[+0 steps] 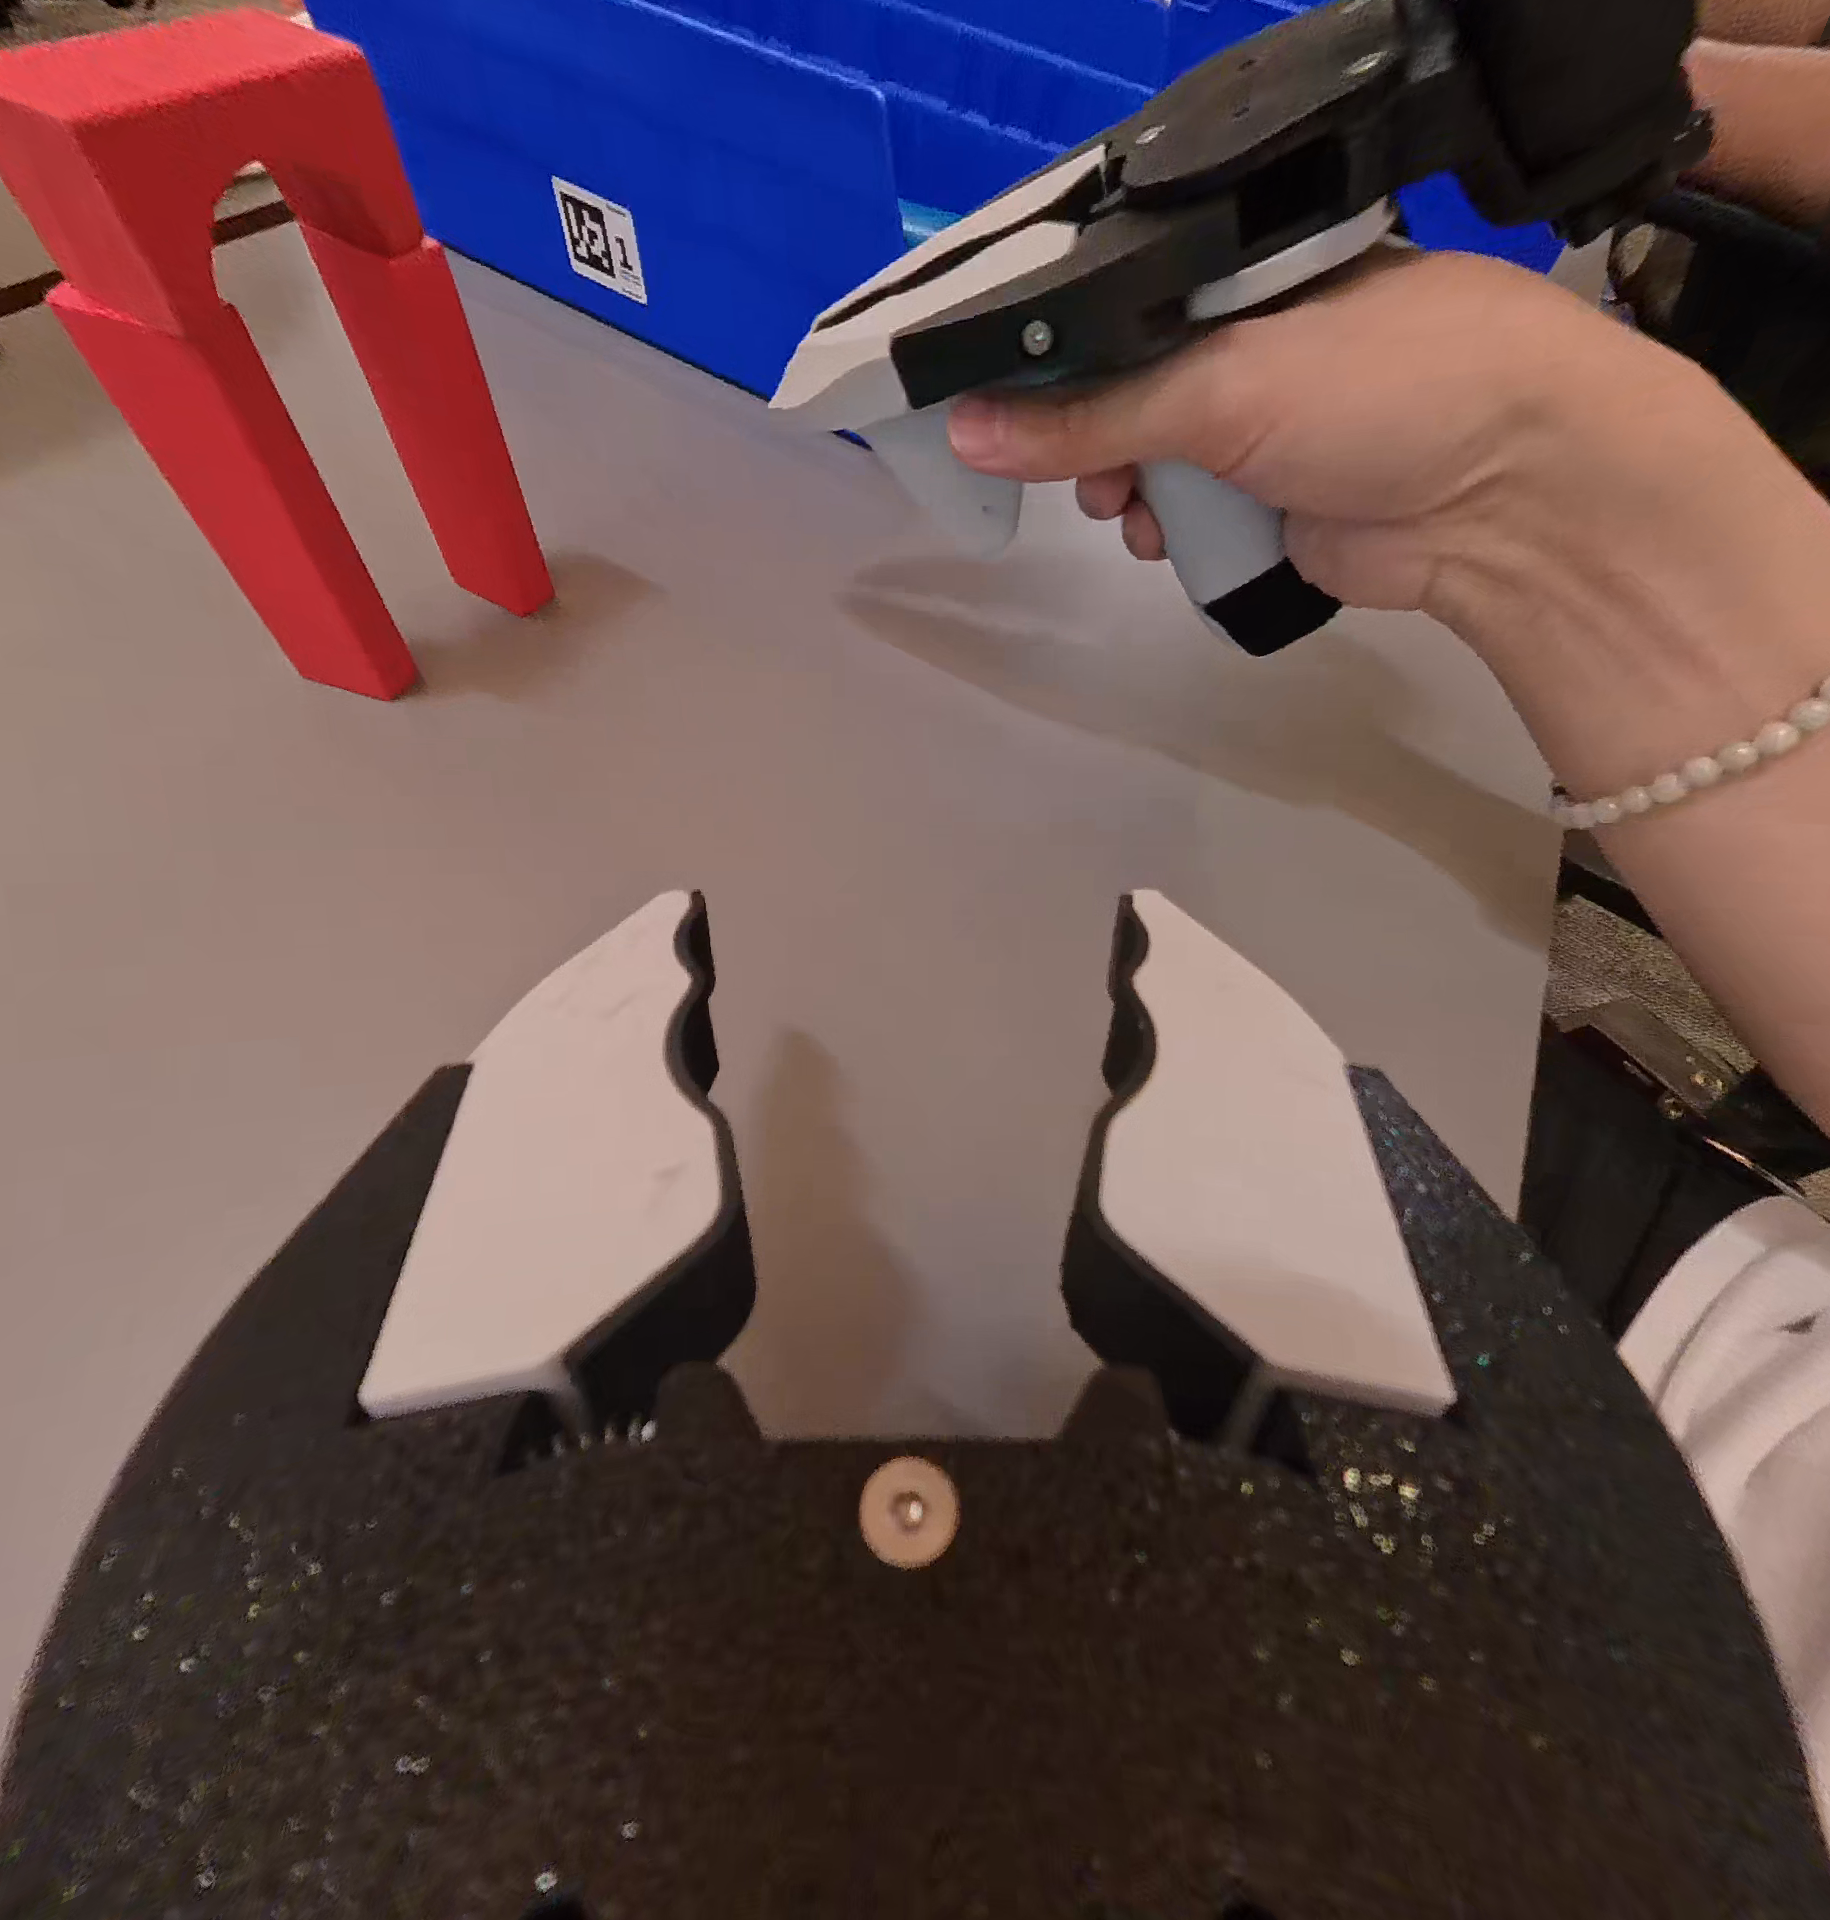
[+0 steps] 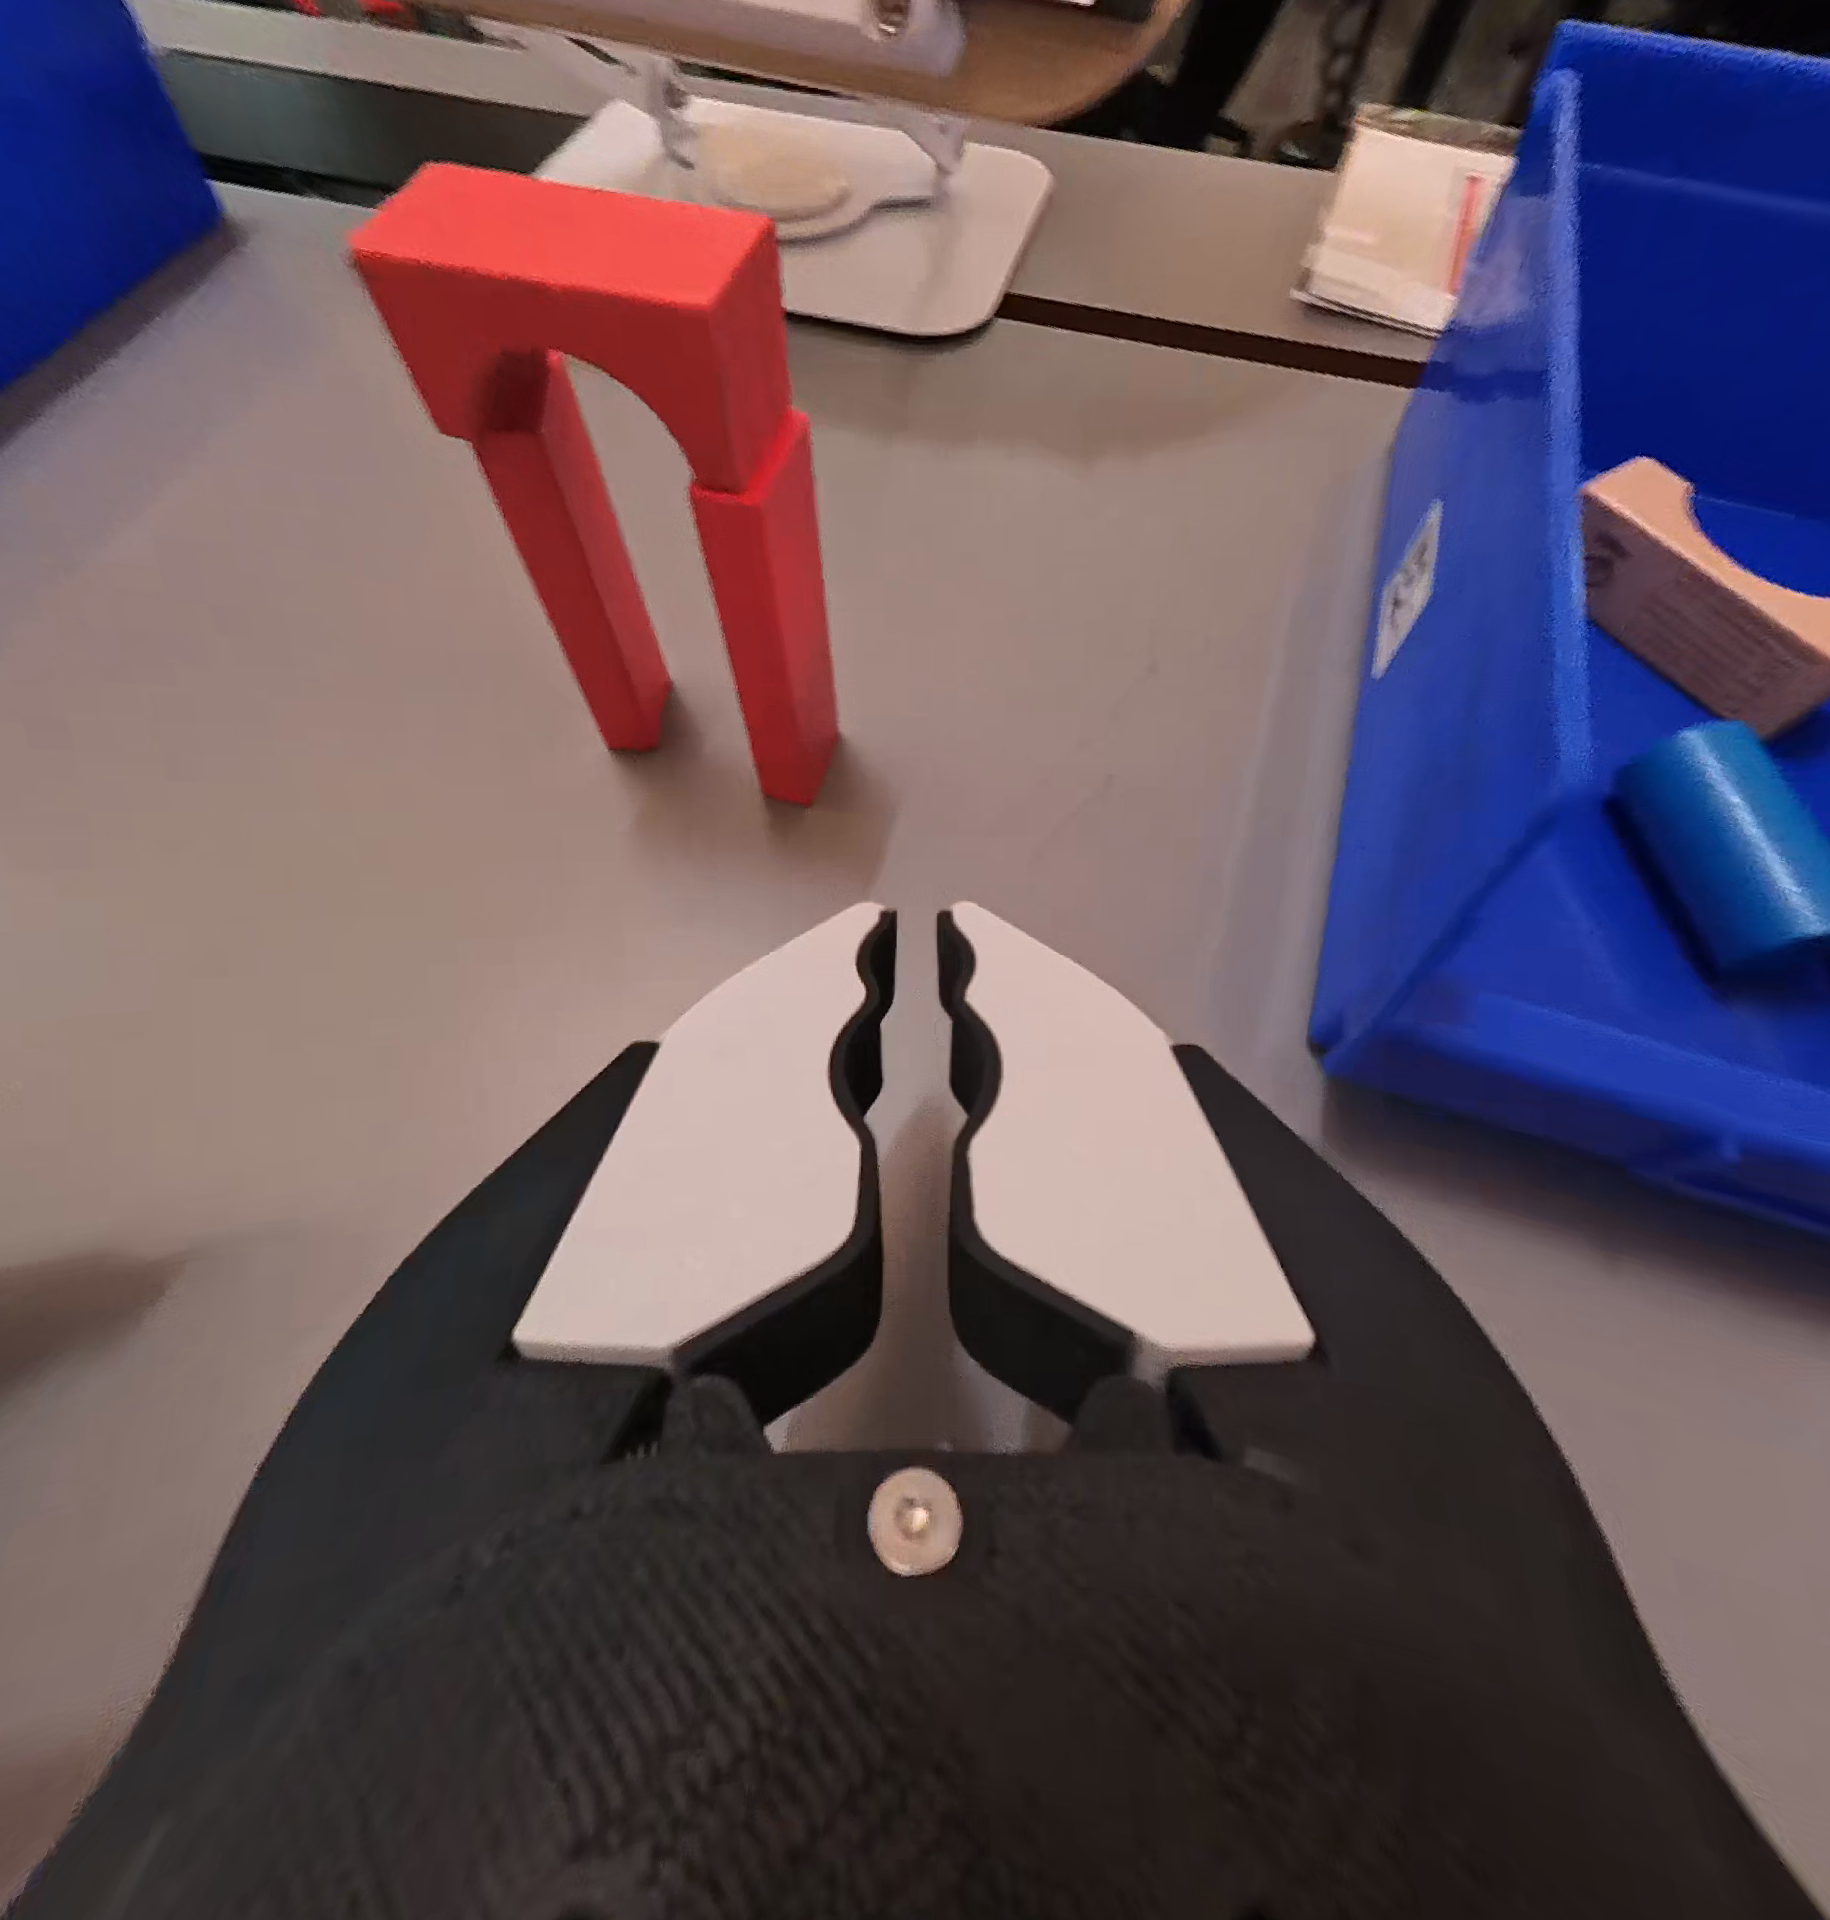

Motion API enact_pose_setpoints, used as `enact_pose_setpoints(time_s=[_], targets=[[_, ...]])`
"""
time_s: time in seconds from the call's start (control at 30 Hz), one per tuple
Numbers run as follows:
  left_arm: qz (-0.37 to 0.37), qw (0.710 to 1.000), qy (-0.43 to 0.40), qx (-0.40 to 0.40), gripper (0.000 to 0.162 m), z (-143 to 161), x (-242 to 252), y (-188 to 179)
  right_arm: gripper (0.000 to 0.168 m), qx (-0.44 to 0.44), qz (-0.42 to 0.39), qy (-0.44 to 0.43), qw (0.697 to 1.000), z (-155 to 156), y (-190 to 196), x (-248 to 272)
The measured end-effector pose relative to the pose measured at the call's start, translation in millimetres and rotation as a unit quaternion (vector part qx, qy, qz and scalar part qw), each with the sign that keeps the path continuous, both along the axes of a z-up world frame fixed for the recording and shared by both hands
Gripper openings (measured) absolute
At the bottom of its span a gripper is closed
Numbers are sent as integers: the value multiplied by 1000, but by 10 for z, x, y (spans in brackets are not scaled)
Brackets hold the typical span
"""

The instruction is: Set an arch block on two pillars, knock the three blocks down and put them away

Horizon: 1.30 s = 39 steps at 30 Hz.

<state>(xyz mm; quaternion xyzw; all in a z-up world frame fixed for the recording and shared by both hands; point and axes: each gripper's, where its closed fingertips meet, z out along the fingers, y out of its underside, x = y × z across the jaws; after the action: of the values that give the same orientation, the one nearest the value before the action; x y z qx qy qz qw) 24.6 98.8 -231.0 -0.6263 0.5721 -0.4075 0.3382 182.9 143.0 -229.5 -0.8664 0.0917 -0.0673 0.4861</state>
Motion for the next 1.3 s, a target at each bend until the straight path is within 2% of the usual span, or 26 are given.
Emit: enact_pose_setpoints(time_s=[0.03, 0.23, 0.33, 0.63, 0.83, 1.3], targets=[[2, 1000, -4, 4, 73, 27, -35, -35, 9, -3, -13, -13, 1000, -7, -12, 18], [11, 999, -25, 27, 73, 200, -239, -172, 0, 0, -70, -54, 996, 53, -9, 134], [26, 999, -19, 37, 73, 200, -317, -131, 0, 9, -86, -27, 996, 64, 66, 198], [76, 996, -50, -7, 75, 272, -448, 33, 0, 22, -75, -7, 997, 72, 450, 149], [94, 994, -56, -8, 76, 286, -580, 87, 0, 41, -130, -6, 991, 80, 601, 281], [91, 994, -56, -19, 80, 245, -658, 107, 0, -9, -151, -41, 988, -121, 779, 455]])
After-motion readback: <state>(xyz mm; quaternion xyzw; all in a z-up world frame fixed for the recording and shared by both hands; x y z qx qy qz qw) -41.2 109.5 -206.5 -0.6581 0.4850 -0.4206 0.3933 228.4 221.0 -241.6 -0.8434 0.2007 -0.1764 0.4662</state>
